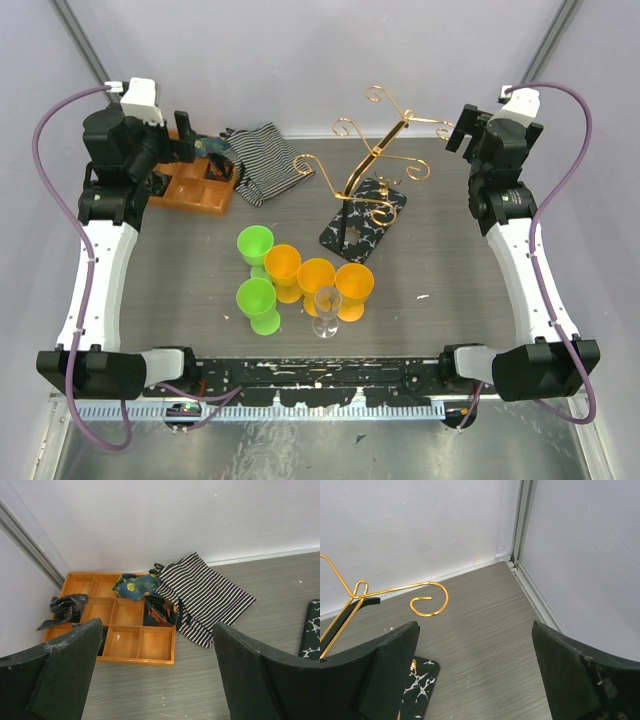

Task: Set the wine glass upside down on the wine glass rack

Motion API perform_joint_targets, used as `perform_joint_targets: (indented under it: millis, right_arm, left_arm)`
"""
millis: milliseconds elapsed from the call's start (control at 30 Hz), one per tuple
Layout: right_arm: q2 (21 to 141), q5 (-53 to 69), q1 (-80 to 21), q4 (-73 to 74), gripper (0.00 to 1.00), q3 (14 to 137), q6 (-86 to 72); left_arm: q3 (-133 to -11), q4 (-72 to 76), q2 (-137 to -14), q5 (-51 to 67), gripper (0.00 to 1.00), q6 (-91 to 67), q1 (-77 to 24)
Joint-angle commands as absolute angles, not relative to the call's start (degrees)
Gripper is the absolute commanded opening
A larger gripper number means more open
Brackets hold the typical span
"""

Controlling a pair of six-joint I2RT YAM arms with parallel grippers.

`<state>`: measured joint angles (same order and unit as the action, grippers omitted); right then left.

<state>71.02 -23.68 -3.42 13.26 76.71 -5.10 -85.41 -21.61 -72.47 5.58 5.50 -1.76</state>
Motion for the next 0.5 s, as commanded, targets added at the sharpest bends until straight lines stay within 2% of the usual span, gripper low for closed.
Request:
perform_joint_targets:
  millis: [0, 233, 467]
  right_arm:
    - [70.1, -22.9, -3.8, 10.8, 1.00, 77.8, -5.4]
    - [71.1, -19.6, -3.8, 11.0, 1.00, 78.4, -3.0]
    - [73.5, -18.4, -3.8, 13.8, 1.00, 82.3, -2.0]
  left_arm:
    - [-81.1, -15.1, -69.4, 4.3, 0.98, 1.2, -1.8]
    - [-77.1, -14.8, -67.9, -3.1, 0.98, -4.8, -1.8]
    - [-78.2, -18.9, -69.3, -2.1, 0.98, -6.9, -1.8]
